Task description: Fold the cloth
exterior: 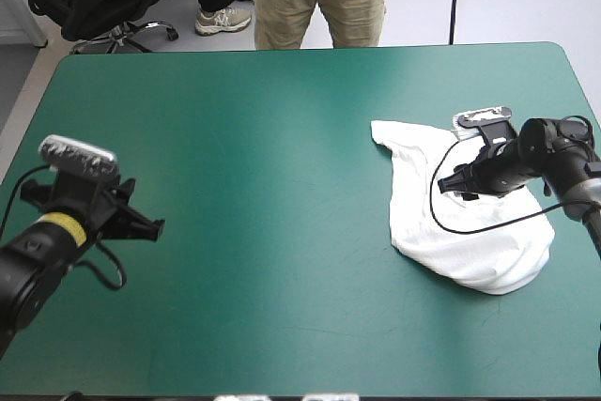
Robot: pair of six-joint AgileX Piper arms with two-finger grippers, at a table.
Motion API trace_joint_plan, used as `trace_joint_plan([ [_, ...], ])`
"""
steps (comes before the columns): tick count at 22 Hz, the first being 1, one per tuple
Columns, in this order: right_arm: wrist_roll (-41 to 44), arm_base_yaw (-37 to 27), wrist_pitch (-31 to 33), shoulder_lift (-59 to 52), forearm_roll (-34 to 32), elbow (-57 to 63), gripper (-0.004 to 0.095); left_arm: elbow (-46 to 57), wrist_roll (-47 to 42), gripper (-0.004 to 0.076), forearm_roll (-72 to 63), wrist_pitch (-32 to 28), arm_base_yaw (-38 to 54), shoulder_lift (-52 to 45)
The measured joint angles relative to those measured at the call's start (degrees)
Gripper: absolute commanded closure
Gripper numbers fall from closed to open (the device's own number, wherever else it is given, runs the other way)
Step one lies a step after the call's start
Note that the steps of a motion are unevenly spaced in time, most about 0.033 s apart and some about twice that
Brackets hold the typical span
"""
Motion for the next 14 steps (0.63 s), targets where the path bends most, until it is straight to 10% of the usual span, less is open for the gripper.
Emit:
trace_joint_plan([
  [14, 2.3, 0.0, -6.0, 1.1, -5.7, 0.0, 0.0258, 29.9, -4.1, 0.0582, -0.1, -4.9, 0.0, -41.3],
])
